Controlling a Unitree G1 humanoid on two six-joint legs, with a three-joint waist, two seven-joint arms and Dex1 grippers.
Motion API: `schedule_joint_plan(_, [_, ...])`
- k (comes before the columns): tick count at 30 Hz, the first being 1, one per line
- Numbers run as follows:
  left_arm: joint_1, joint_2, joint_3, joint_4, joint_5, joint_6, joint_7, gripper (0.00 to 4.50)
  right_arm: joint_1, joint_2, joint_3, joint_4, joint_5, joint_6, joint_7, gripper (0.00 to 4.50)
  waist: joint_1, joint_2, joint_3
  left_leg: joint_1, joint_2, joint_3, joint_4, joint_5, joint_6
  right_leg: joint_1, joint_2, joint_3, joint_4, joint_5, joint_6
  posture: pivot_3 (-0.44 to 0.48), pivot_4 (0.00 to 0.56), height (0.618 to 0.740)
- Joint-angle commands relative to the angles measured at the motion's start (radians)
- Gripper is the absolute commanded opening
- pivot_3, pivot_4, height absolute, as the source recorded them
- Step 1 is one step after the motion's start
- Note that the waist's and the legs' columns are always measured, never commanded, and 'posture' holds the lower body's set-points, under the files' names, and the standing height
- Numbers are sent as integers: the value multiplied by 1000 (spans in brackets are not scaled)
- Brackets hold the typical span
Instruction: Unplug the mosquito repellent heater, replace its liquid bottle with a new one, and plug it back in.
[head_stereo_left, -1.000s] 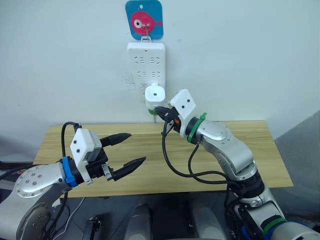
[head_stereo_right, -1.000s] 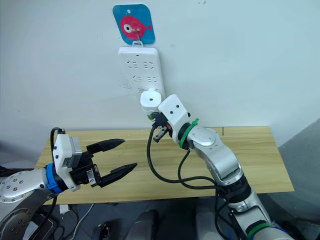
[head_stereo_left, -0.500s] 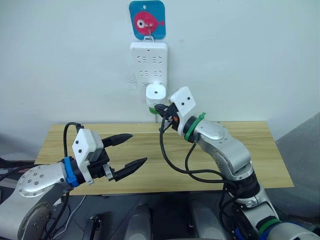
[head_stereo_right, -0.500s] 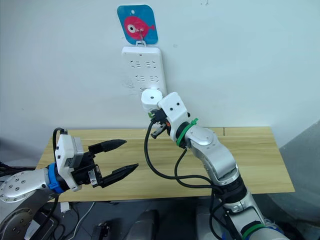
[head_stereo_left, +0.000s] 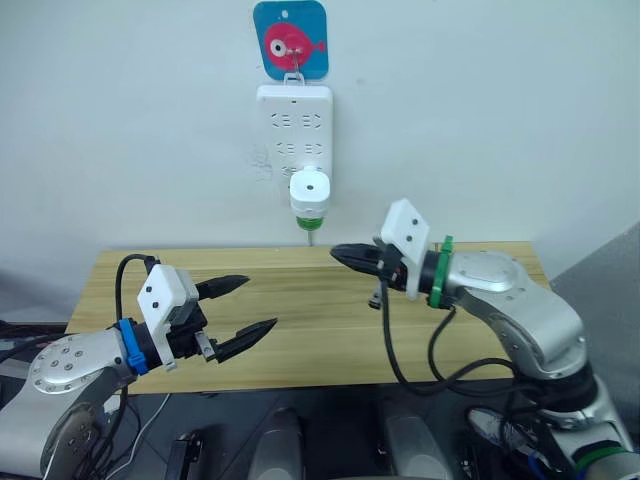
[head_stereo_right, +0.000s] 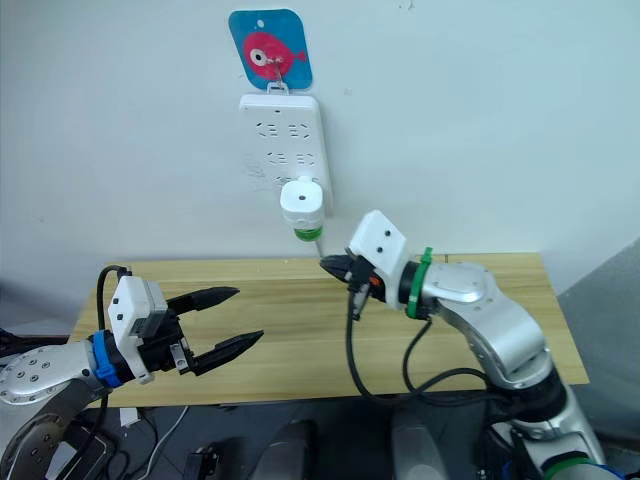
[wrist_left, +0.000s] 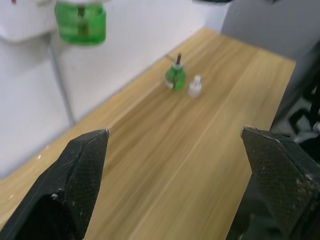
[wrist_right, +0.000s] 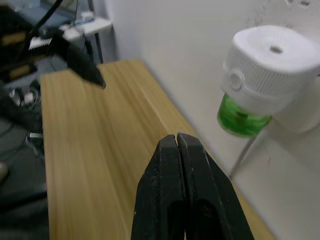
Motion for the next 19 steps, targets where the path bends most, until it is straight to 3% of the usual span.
schedule_joint_plan(1, [10,65,39,137,102,-155,-111,4500,62,-193,-104,9,-27,-96,131,610,5,1,-3,0,0,0,0,0,0,0,0,0,-1,0,0,-31,138,725])
schedule_joint_plan(6, [-47,127,25,265,188,-252,-154,4500,128,-375,-169,118,-76,-271,241,2375,3,-2,-13,1,-1,1,0,0,0,2,-1,0,-3,0,0,-27,120,725])
schedule_joint_plan(12, [-93,220,-10,324,268,-176,-137,4500,210,-530,-274,292,-118,-489,379,4456,0,0,-31,1,-1,2,0,0,0,3,-1,1,-3,0,0,-18,91,725])
schedule_joint_plan(19, [-92,202,3,302,242,-151,-149,4500,199,-523,-284,354,-117,-556,410,4456,-5,0,-39,3,0,3,0,0,1,4,-1,1,-2,0,0,-16,82,725])
